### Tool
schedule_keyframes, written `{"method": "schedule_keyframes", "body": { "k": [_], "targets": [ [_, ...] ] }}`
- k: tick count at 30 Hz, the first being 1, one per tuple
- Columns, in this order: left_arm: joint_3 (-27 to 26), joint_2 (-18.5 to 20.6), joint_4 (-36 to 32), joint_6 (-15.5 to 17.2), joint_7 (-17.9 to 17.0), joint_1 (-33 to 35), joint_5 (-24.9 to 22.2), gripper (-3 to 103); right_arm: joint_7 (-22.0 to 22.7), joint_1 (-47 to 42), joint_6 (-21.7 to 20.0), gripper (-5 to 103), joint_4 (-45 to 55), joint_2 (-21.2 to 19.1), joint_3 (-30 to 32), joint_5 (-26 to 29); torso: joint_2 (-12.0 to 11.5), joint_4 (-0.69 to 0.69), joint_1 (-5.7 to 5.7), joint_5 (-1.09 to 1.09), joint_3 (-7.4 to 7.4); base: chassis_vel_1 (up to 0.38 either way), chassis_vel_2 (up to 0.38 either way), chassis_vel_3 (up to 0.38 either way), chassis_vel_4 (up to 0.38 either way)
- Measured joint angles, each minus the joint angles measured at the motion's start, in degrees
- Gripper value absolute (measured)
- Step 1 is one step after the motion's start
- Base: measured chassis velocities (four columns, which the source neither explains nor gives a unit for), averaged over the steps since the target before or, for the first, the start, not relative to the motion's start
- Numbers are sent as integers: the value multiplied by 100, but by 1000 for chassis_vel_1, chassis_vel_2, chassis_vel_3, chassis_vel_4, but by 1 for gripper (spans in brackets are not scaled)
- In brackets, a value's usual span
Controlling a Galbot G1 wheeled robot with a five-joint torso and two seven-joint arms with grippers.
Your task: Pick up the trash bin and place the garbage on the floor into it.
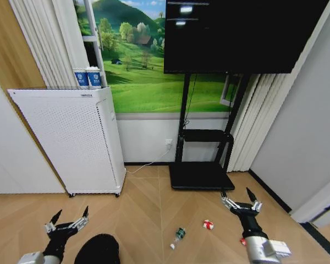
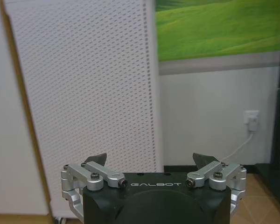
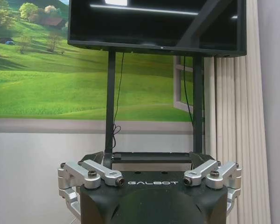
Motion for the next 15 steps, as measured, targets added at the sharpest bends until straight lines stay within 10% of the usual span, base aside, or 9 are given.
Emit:
{"method": "schedule_keyframes", "body": {
  "k": [6,15],
  "targets": [
    [62,67,-79,-769,1267,9,279,100,-169,-37,98,100,-25,39,-146,-180,-175,0,-68,0,-107,0,0,0,0],
    [100,96,-474,-994,1266,-18,-348,100,-230,-112,187,100,-62,77,-224,-305,-391,-1,-149,0,-242,0,0,0,0]
  ]
}}
